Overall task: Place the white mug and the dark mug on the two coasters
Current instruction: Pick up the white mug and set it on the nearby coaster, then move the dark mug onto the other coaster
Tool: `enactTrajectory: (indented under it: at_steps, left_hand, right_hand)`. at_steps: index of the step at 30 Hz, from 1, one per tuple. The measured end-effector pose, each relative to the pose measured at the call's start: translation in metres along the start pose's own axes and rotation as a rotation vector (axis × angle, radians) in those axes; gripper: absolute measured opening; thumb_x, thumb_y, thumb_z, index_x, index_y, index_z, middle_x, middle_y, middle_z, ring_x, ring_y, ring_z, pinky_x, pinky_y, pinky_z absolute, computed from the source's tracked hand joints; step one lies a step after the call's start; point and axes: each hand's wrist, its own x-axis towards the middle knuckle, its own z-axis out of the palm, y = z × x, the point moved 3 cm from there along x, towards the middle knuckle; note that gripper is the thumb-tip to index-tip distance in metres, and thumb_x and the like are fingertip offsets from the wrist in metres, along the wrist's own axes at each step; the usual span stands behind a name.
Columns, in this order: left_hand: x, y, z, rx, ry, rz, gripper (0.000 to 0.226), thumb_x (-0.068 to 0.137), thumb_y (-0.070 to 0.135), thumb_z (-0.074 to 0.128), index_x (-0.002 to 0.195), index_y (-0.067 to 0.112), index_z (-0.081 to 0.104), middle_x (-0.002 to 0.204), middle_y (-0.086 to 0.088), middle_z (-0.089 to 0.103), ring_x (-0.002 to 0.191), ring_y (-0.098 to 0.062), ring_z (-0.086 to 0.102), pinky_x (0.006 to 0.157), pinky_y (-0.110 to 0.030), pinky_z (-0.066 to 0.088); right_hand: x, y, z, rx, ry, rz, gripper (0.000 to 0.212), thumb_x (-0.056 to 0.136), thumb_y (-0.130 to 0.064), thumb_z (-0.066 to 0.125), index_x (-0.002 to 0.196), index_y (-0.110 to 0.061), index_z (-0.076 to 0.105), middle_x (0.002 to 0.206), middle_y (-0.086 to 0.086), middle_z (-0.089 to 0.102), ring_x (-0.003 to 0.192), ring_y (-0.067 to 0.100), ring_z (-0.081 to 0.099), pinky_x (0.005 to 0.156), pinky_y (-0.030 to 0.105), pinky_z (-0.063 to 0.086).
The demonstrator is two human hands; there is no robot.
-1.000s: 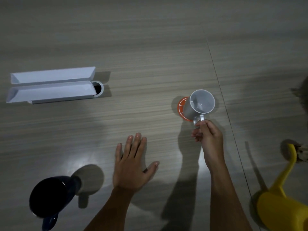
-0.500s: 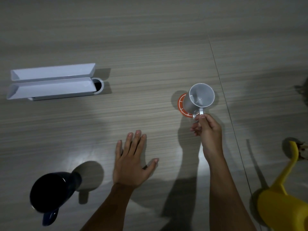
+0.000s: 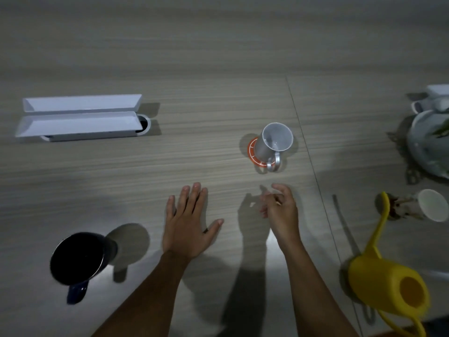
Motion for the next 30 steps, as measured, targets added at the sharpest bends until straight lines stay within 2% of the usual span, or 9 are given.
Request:
enactTrajectory:
  at_steps: [4,8,9,13,17,20,22,25,30]
  left_hand:
    - [-0.019,-0.007,-0.003,-0.06,-0.016,0.023,0.078,0.094,0.066,0.028,0.157,0.023,0.009,0.166,0.001,0.004,0.153,-0.02,-0.002,0.123,-0.048,0.004]
    - [-0.082,-0.025,0.002,-0.09,0.0,0.068,0.068,0.099,0.054,0.029,0.156,0.021,0.013,0.165,0.001,0.006,0.153,-0.019,0.002,0.121,-0.044,0.004]
    - [-0.098,-0.031,0.004,-0.101,0.0,0.075,0.066,0.1,0.052,0.029,0.156,0.021,0.013,0.165,0.002,0.005,0.153,-0.019,0.002,0.121,-0.044,0.005]
    - [-0.15,-0.054,0.009,-0.124,-0.02,0.098,0.062,0.101,0.049,0.029,0.156,0.021,0.017,0.164,0.004,0.009,0.153,-0.016,0.005,0.12,-0.042,0.008]
    - [-0.186,-0.086,0.001,-0.274,0.027,0.13,0.053,0.099,0.034,0.043,0.15,0.022,0.035,0.159,0.007,0.028,0.149,-0.013,0.021,0.12,-0.037,0.013]
    - [-0.214,-0.116,-0.006,-0.477,0.171,0.059,0.045,0.094,0.015,0.056,0.138,0.026,0.053,0.144,0.01,0.052,0.137,-0.01,0.044,0.115,-0.033,0.029]
    - [-0.229,-0.132,-0.016,-0.715,0.248,-0.119,0.037,0.095,0.012,0.059,0.125,0.033,0.06,0.13,0.017,0.063,0.122,-0.006,0.056,0.104,-0.028,0.043]
    - [-0.237,-0.146,-0.036,-1.084,0.301,-0.376,0.034,0.093,0.01,0.064,0.113,0.036,0.055,0.111,0.023,0.067,0.106,-0.009,0.066,0.088,-0.023,0.053]
    - [-0.228,-0.157,-0.062,-1.354,0.314,-0.423,0.032,0.092,0.028,0.063,0.121,0.026,0.051,0.118,0.0,0.061,0.09,-0.024,0.071,0.08,-0.035,0.057]
  right_hand:
    - [-0.059,0.02,0.008,-0.208,-0.103,-0.045,0.017,0.097,-0.016,0.061,0.113,-0.022,0.065,0.097,-0.004,0.07,0.085,0.003,0.064,0.07,0.008,0.049]
    - [-0.107,0.043,0.032,-0.457,-0.161,-0.181,0.027,0.097,-0.016,0.062,0.124,-0.016,0.064,0.127,0.0,0.06,0.12,0.013,0.056,0.097,0.006,0.037]
    - [-0.116,0.048,0.039,-0.504,-0.164,-0.215,0.029,0.096,-0.016,0.062,0.126,-0.015,0.063,0.134,0.001,0.057,0.128,0.016,0.051,0.103,0.008,0.033]
    - [-0.144,0.07,0.072,-0.727,-0.187,-0.401,0.044,0.096,-0.023,0.062,0.137,-0.009,0.054,0.158,0.014,0.038,0.148,0.031,0.03,0.121,0.049,0.027]
    - [-0.173,0.094,0.1,-0.988,-0.303,-0.39,0.081,0.095,-0.06,0.027,0.159,-0.013,0.011,0.168,0.012,-0.006,0.155,0.032,-0.009,0.122,0.051,-0.007]
    - [-0.182,0.098,0.108,-1.073,-0.255,-0.412,0.096,0.089,-0.074,0.007,0.159,-0.008,0.007,0.168,0.02,-0.005,0.155,0.035,-0.01,0.122,0.057,-0.007]
    - [-0.182,0.098,0.11,-1.103,-0.251,-0.389,0.096,0.089,-0.074,0.007,0.159,-0.008,0.002,0.168,0.02,-0.008,0.154,0.034,-0.014,0.122,0.057,-0.008]
    - [-0.19,0.095,0.117,-1.126,-0.268,-0.327,0.093,0.093,-0.07,0.018,0.158,-0.009,-0.007,0.166,0.021,-0.017,0.152,0.032,-0.023,0.121,0.056,-0.013]
    - [-0.22,0.099,0.141,-1.163,-0.282,-0.334,0.097,0.088,-0.07,0.009,0.157,-0.004,-0.009,0.164,0.026,-0.018,0.15,0.035,-0.026,0.12,0.061,-0.012]
